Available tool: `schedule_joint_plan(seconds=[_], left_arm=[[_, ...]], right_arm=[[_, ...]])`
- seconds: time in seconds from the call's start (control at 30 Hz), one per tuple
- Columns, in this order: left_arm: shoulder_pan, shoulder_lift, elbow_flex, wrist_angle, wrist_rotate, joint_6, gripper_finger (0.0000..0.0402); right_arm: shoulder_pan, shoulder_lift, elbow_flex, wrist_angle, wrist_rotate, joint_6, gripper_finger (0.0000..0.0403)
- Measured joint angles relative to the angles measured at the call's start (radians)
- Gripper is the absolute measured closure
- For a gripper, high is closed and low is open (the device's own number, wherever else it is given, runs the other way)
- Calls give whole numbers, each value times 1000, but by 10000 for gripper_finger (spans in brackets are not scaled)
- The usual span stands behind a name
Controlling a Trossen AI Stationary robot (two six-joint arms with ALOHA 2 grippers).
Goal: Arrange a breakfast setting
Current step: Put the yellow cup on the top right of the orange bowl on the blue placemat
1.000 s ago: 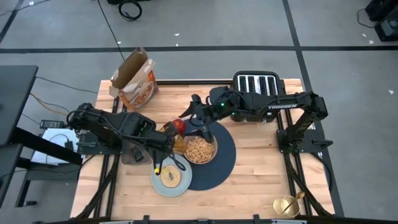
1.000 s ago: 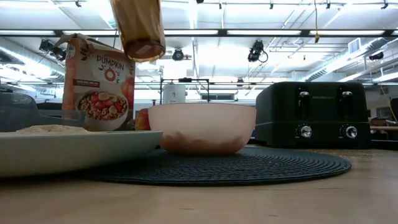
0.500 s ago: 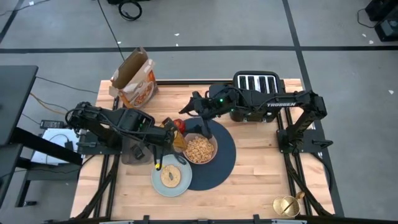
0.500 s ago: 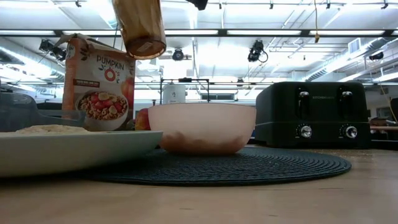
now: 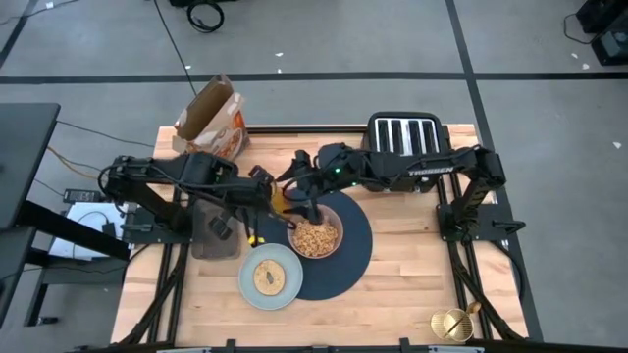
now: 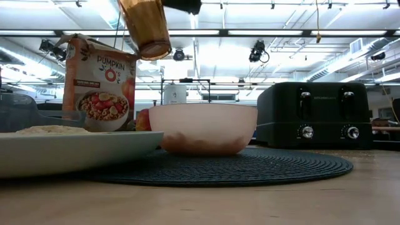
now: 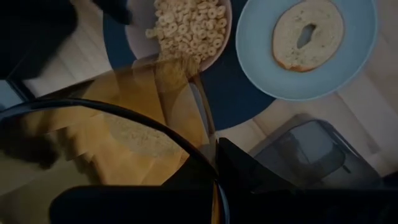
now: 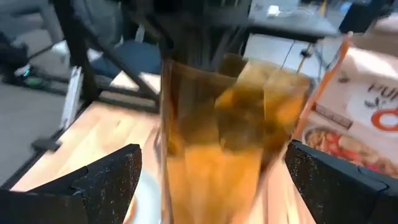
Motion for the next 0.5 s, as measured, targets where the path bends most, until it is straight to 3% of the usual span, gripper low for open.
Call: schedule_joint_plan(seconds=[0.5], left_arm=[[21, -21, -1, -7, -12, -70, 387]], right_arm=[[-13, 93, 0, 119, 15, 122, 4]])
